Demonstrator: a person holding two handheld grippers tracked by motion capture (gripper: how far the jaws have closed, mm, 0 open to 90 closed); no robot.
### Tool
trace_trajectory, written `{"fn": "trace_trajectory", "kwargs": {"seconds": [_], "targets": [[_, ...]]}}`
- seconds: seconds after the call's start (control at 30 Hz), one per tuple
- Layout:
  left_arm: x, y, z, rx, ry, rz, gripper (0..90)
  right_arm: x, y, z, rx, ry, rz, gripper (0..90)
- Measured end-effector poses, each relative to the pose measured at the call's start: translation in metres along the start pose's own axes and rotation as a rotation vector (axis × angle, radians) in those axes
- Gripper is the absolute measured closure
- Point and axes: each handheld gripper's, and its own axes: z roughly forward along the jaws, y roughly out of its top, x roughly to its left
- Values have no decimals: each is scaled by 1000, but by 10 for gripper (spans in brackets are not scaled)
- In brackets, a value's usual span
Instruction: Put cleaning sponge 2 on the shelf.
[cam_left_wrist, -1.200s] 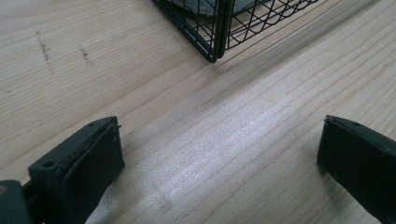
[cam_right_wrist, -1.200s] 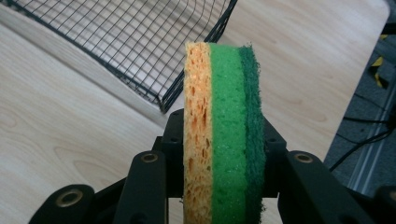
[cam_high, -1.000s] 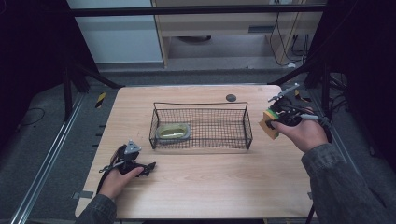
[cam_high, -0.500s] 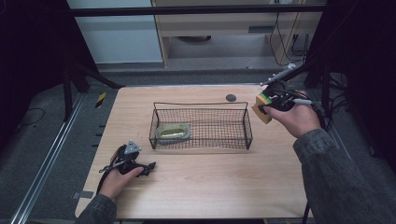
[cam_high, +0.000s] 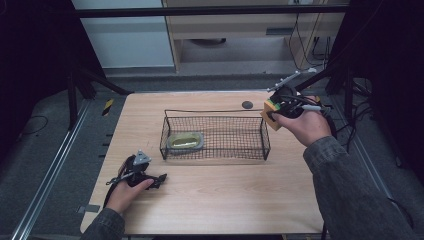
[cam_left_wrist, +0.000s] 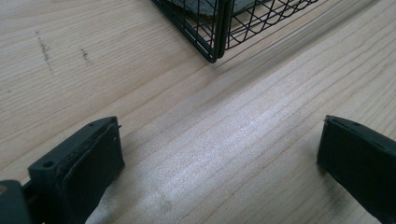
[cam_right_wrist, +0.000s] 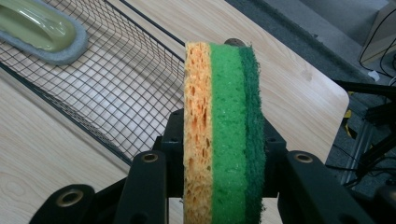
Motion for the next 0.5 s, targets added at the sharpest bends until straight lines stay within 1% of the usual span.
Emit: {"fn": "trace_trajectory", "kwargs": {"seconds": [0.2, 0.23, 0.27, 0.33, 0.37, 0.4, 0.5], "targets": [[0, 0, 0, 0, 0, 0, 0, 6, 6, 9, -1, 13, -5, 646], [0, 0, 0, 0, 0, 1, 0, 8, 7, 15, 9, 13, -6, 646], [0, 0, 0, 0, 0, 1, 0, 8, 7, 15, 9, 13, -6, 646], [0, 0, 0, 0, -1, 1, 0, 11, 8, 21, 9, 20, -5, 646], [0, 0, 0, 0, 0, 1, 0, 13, 9, 27, 14, 19, -5, 645], [0, 0, 0, 0, -1, 1, 0, 13, 9, 27, 14, 19, -5, 645], [0, 0, 0, 0, 0, 1, 0, 15, 9, 38, 25, 23, -3, 646]]}}
